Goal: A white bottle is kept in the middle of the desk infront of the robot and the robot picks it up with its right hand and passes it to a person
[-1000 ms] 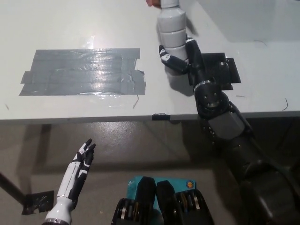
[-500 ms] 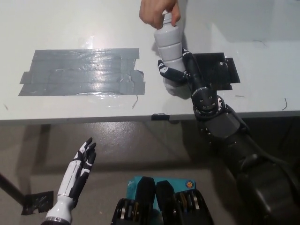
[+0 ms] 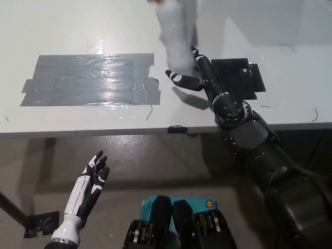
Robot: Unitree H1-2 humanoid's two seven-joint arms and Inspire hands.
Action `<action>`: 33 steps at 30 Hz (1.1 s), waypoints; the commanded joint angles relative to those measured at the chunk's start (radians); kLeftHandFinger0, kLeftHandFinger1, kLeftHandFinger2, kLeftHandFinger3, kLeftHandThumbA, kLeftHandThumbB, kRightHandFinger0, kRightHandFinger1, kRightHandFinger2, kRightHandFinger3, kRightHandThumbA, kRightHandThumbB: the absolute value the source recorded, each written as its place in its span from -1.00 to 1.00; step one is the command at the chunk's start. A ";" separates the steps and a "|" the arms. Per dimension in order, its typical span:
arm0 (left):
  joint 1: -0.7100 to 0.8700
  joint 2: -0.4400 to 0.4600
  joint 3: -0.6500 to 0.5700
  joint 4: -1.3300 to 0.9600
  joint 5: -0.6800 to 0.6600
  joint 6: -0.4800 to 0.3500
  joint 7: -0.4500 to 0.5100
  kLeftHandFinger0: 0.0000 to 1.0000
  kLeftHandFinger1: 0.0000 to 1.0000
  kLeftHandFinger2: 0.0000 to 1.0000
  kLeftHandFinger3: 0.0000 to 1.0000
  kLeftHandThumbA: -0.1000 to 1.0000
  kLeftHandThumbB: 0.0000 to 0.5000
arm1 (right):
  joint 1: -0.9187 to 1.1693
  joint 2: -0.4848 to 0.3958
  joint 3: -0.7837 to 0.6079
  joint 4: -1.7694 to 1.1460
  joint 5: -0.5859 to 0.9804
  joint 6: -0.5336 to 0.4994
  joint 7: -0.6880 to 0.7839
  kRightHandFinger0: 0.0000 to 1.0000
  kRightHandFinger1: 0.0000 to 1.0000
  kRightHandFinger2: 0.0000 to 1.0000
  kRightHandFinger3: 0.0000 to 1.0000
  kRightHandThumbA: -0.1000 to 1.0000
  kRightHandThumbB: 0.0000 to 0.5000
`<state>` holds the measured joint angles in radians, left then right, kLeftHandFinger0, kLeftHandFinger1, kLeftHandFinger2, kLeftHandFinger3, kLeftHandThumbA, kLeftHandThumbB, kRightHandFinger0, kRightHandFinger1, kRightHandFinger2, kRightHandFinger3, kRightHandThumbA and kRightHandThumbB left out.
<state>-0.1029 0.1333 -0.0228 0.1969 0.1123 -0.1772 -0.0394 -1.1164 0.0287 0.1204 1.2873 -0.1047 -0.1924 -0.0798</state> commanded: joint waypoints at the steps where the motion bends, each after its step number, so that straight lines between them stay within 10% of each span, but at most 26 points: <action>1: -0.015 0.012 -0.004 -0.037 -0.004 0.003 -0.013 1.00 1.00 1.00 1.00 0.85 -0.54 | -0.045 -0.016 0.022 -0.092 -0.029 -0.026 0.025 1.00 1.00 1.00 1.00 0.58 1.00; 15: -0.032 0.028 -0.003 -0.016 -0.004 -0.019 -0.018 1.00 1.00 1.00 1.00 0.84 -0.64 | 0.302 -0.102 0.035 -0.973 -0.077 0.167 0.077 1.00 1.00 1.00 1.00 0.83 0.98; 21: -0.060 0.025 0.002 0.031 0.002 -0.039 -0.003 1.00 1.00 1.00 1.00 0.82 -0.62 | 0.550 -0.119 0.029 -1.496 -0.061 0.204 0.112 1.00 1.00 1.00 1.00 0.81 0.65; 22: -0.060 0.024 0.002 0.034 0.002 -0.038 -0.002 1.00 1.00 1.00 1.00 0.81 -0.60 | 0.577 -0.128 0.032 -1.542 -0.059 0.212 0.123 1.00 1.00 1.00 1.00 0.90 0.91; 24: -0.055 0.026 -0.001 0.030 0.004 -0.033 -0.006 1.00 1.00 1.00 1.00 0.81 -0.66 | 0.677 -0.155 0.042 -1.652 -0.017 0.219 0.154 1.00 1.00 1.00 1.00 0.83 0.42; 33: -0.073 0.023 -0.001 0.052 0.001 -0.042 -0.005 1.00 1.00 1.00 1.00 0.75 -0.77 | 0.928 -0.188 0.034 -1.627 0.056 0.123 0.160 1.00 1.00 1.00 1.00 0.66 0.21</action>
<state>-0.1075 0.1331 -0.0235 0.2563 0.1119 -0.1740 -0.0388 -0.4022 -0.0710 0.1466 0.1978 -0.1388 -0.0915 -0.0273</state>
